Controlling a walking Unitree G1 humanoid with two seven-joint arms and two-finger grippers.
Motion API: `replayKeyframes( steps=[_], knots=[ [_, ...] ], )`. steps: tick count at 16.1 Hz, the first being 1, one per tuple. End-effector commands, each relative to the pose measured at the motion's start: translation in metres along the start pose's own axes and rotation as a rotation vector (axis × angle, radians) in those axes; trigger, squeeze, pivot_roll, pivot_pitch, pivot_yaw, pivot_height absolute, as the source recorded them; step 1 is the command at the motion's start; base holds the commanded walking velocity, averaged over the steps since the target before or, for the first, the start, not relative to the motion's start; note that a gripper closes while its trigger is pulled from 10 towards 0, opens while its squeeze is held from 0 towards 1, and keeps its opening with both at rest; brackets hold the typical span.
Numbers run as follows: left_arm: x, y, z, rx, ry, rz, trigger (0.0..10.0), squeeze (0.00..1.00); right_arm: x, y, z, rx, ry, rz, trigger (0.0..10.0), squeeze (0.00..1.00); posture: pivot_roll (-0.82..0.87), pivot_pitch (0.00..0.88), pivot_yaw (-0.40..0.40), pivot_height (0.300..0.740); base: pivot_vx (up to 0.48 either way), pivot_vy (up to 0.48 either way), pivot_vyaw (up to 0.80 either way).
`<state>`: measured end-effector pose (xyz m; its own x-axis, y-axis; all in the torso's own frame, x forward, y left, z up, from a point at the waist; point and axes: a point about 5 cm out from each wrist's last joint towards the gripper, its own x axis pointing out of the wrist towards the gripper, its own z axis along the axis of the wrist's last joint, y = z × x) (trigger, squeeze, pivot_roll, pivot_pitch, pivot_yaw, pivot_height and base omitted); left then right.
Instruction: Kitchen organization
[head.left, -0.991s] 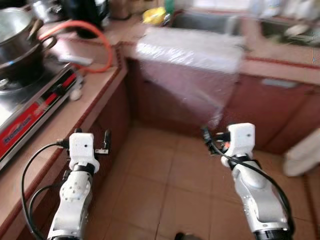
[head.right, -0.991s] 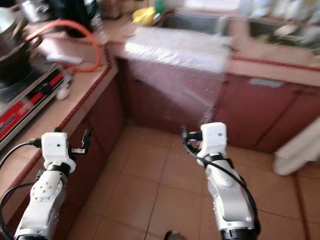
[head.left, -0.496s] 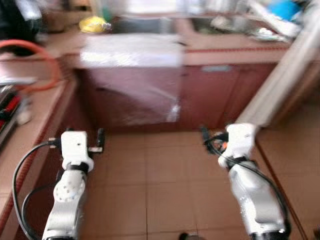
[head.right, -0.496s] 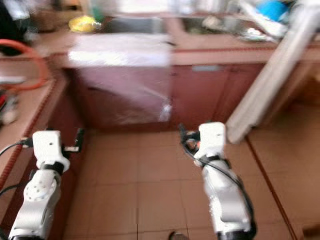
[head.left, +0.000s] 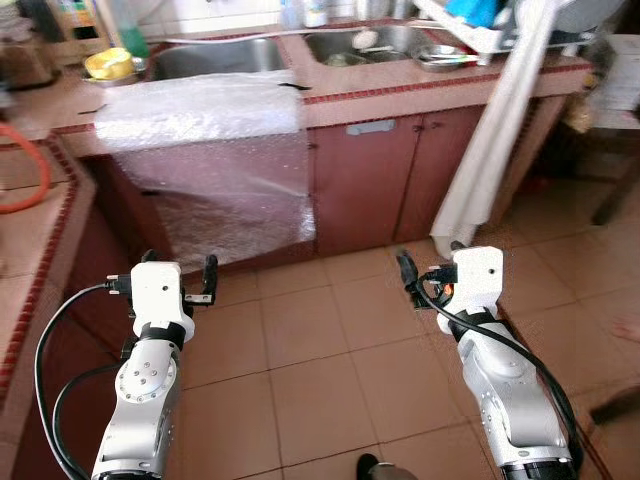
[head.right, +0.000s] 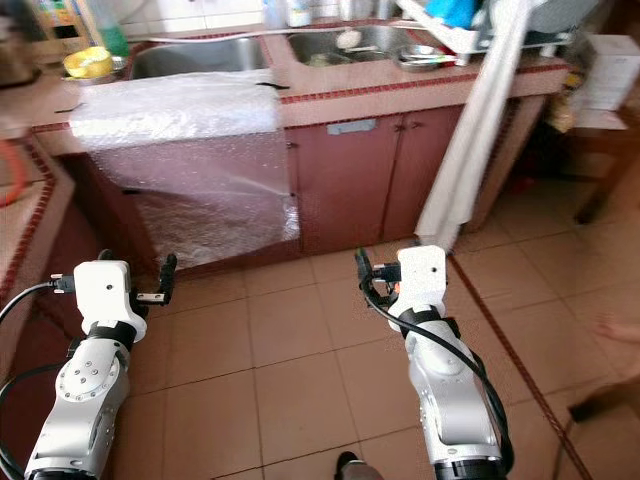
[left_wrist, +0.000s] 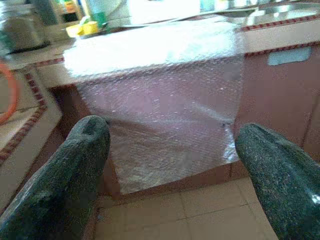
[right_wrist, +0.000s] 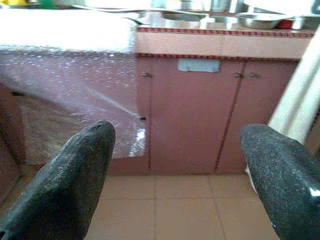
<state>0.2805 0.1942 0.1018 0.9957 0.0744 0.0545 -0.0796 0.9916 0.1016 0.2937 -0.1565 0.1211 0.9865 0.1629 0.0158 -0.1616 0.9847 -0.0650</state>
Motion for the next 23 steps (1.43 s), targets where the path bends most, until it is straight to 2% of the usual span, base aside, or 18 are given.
replayKeyframes(
  steps=[1,6,23],
  knots=[
    [-0.001,0.004,0.0,0.004,0.001,-0.001,10.0,0.0,0.001,0.002,0.002,-0.004,-0.013,0.015,10.0,0.0,-0.13,0.118,0.064,0.74,0.0,0.0,0.0],
    [-0.001,0.005,0.003,-0.004,-0.012,-0.02,10.0,0.0,0.002,0.006,0.004,0.001,-0.022,0.032,10.0,0.0,-0.13,0.116,0.067,0.74,0.051,0.0,0.0],
    [-0.002,0.004,0.001,0.003,-0.004,-0.041,10.0,0.0,0.001,0.013,0.002,0.01,-0.024,0.05,10.0,0.0,-0.13,0.123,0.081,0.74,0.327,0.0,0.0]
  ],
)
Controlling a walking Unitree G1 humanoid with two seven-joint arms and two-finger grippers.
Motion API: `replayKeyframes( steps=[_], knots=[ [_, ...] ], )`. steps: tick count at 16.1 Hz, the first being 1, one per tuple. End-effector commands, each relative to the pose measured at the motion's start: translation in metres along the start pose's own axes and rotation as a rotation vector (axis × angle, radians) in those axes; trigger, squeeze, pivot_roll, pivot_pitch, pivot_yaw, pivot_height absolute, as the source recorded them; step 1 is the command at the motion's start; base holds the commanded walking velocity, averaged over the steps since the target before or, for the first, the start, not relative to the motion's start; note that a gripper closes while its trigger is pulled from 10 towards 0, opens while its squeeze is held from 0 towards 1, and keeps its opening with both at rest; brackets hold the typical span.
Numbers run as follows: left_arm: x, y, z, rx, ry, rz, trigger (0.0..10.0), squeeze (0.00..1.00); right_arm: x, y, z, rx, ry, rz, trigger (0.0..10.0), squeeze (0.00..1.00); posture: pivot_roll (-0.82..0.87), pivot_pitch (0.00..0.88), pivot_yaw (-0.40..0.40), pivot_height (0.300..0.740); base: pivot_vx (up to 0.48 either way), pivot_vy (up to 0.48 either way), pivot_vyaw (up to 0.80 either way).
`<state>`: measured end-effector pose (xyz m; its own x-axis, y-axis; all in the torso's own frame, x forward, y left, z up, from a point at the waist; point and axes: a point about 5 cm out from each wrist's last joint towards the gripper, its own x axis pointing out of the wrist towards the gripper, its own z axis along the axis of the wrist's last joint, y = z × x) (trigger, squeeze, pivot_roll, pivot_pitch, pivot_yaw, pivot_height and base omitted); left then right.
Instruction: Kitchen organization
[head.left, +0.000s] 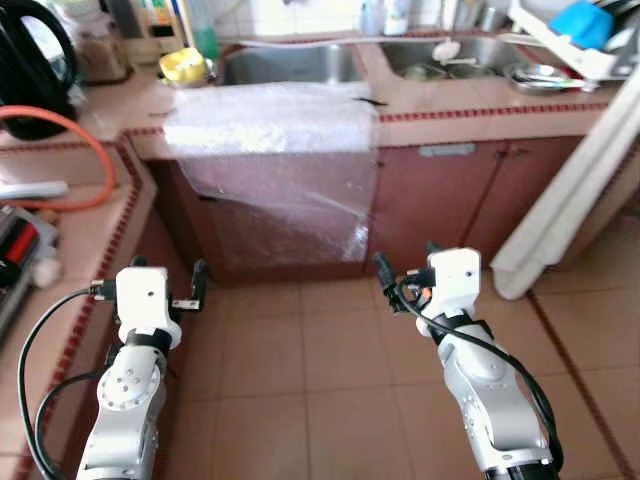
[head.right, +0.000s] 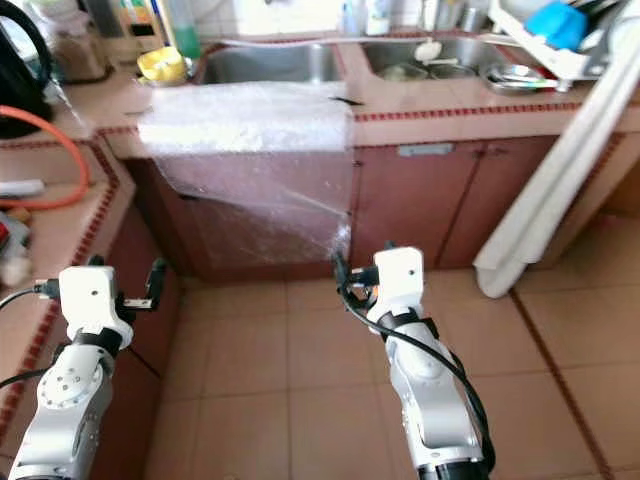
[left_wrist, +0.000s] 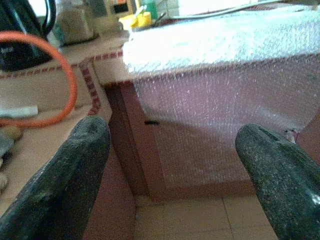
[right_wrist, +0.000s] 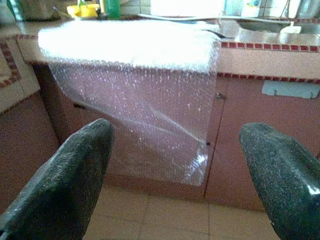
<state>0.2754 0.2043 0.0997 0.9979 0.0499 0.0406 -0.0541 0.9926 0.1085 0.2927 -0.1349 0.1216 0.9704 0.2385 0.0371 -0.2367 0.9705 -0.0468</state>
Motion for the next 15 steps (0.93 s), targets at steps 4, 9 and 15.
replayKeyframes(
  steps=[4,9,15],
  knots=[
    [0.0029,-0.007,0.0044,-0.002,-0.016,-0.02,10.0,0.0,-0.0017,-0.0093,0.0008,-0.014,-0.002,-0.025,10.0,0.0,-0.13,0.125,0.078,0.74,0.339,0.0,0.0],
    [0.002,-0.0094,0.0027,-0.008,-0.012,-0.022,10.0,0.0,-0.001,-0.0084,0.0013,-0.019,-0.003,-0.014,10.0,0.0,-0.13,0.125,0.071,0.74,0.345,0.0,0.0],
    [0.0015,-0.011,0.0011,-0.01,-0.008,-0.029,10.0,0.0,0.0006,-0.0071,0.0017,-0.025,-0.006,-0.005,10.0,0.0,-0.13,0.114,0.07,0.74,0.345,0.0,0.0]
  ],
)
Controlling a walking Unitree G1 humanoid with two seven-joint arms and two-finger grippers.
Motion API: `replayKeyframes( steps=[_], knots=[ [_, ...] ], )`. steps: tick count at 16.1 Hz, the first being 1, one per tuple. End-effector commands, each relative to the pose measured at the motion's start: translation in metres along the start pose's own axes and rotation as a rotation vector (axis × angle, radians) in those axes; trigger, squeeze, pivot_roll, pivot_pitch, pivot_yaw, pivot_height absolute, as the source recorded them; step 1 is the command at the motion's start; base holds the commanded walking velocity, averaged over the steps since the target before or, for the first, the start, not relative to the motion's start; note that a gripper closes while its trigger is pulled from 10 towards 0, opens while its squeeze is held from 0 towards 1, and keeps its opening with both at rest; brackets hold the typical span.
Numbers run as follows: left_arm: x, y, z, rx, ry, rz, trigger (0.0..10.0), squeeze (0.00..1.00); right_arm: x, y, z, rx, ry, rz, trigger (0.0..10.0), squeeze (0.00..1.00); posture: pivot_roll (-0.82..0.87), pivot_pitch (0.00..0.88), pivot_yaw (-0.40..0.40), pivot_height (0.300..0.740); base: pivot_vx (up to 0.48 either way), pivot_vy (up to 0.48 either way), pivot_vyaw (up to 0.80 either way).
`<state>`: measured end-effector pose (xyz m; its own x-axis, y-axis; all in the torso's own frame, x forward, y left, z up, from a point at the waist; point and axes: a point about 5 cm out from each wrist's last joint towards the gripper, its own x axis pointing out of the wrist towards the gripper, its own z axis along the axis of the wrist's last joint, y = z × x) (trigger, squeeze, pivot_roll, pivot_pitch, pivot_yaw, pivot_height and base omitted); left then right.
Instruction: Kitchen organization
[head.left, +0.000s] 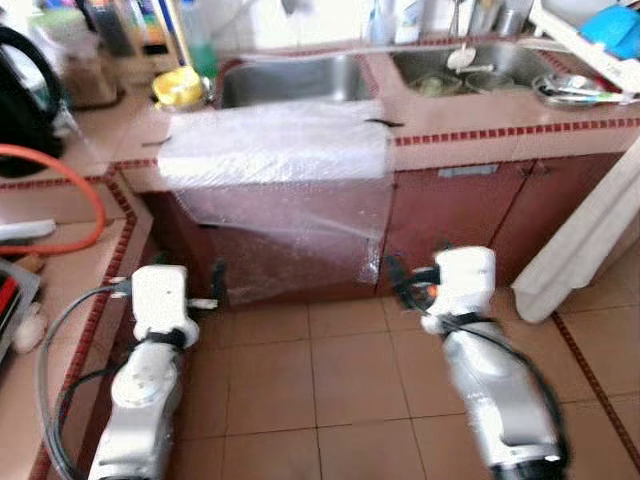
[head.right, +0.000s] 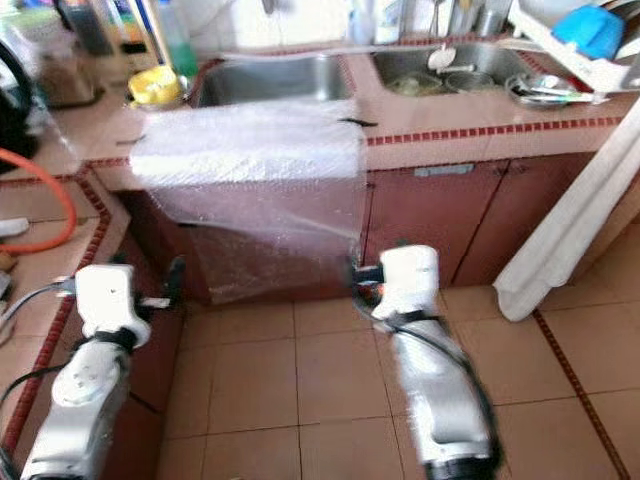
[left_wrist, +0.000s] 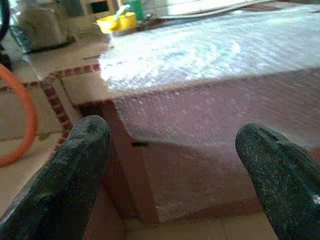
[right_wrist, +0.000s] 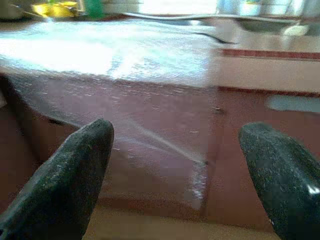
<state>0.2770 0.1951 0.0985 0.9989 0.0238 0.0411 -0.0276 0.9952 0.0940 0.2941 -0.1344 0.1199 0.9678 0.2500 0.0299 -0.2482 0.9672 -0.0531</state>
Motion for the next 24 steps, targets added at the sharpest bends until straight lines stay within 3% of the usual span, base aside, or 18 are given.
replayKeyframes(
  steps=[1,24],
  knots=[
    [0.0008,-0.0021,0.0016,0.006,-0.005,-0.005,10.0,0.0,-0.0007,-0.007,0.0034,-0.019,-0.013,-0.016,10.0,0.0,-0.13,0.114,0.07,0.74,0.337,0.0,0.0],
    [0.0035,-0.0093,0.0011,-0.002,-0.007,-0.035,10.0,0.0,-0.0046,-0.0078,0.0042,-0.043,-0.03,-0.03,10.0,0.0,-0.16,0.12,0.088,0.74,0.332,0.0,0.0]
  ],
)
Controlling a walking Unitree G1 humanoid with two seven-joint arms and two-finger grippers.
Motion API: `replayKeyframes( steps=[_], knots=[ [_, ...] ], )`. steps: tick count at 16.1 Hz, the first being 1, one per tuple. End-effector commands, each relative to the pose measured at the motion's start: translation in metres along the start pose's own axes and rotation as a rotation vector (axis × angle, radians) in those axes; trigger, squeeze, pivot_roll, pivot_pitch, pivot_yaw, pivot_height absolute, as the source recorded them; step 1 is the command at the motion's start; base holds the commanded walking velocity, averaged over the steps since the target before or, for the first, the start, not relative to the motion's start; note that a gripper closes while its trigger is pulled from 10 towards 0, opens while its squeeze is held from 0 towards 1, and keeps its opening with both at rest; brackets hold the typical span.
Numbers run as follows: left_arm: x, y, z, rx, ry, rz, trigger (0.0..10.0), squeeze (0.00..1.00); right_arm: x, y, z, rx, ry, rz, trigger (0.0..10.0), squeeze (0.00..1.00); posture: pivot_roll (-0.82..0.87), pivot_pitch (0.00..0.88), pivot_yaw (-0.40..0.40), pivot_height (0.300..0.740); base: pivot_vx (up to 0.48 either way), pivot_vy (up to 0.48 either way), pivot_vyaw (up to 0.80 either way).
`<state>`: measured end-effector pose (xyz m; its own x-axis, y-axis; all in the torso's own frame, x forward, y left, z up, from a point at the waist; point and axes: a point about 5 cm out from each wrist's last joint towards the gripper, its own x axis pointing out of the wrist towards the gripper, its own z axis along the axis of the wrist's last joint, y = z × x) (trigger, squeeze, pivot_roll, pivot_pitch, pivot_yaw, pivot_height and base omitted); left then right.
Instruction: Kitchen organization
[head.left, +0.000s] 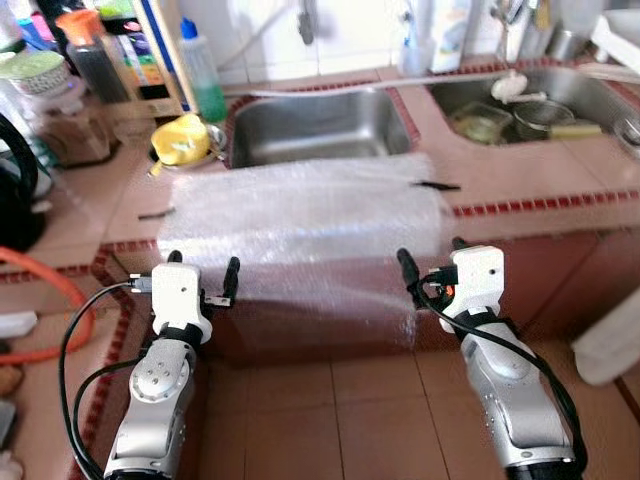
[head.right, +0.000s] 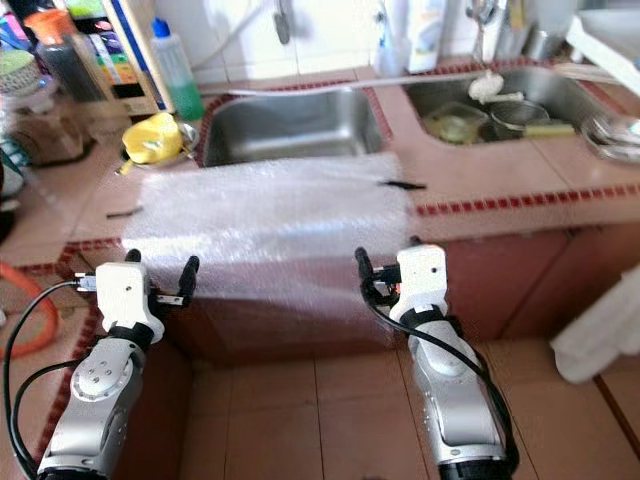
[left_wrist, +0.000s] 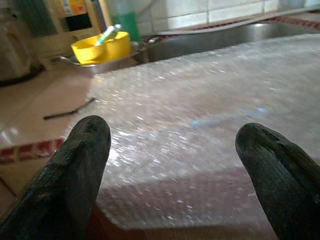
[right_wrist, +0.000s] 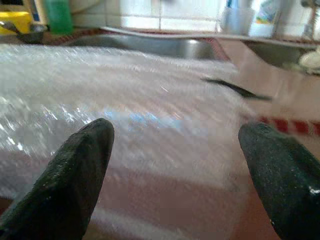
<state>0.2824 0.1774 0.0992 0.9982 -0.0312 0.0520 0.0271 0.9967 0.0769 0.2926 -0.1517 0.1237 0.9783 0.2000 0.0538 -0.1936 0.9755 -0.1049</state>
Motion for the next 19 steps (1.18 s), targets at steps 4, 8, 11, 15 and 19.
replayKeyframes(
  steps=[4,8,11,15,19],
  knots=[
    [-0.0018,0.0051,-0.0011,0.021,0.008,0.004,10.0,0.0,-0.0014,0.009,0.0013,0.007,-0.012,0.02,10.0,0.0,-0.16,0.12,0.088,0.74,0.315,0.0,0.0],
    [-0.0032,0.0044,-0.0011,0.01,0.009,0.006,10.0,0.0,-0.0006,0.0087,0.0017,0.005,-0.011,0.021,10.0,0.0,-0.15,0.124,0.086,0.74,0.157,0.0,0.0],
    [-0.0066,0.0045,-0.0029,0.015,0.014,0.019,10.0,0.0,-0.0013,0.0098,0.0013,0.007,-0.009,0.024,10.0,0.0,-0.15,0.126,0.086,0.74,0.0,0.0,0.0],
    [-0.0058,0.0008,-0.0021,0.009,0.012,0.003,10.0,0.0,-0.0012,0.0094,0.001,0.008,-0.009,0.02,10.0,0.0,-0.15,0.125,0.093,0.74,0.0,0.0,0.0],
    [-0.005,0.0006,-0.0025,0.012,0.019,0.001,10.0,0.0,-0.0031,0.0088,-0.0003,0.017,-0.002,0.007,10.0,0.0,-0.16,0.124,0.097,0.74,0.0,0.0,0.0]
  ],
)
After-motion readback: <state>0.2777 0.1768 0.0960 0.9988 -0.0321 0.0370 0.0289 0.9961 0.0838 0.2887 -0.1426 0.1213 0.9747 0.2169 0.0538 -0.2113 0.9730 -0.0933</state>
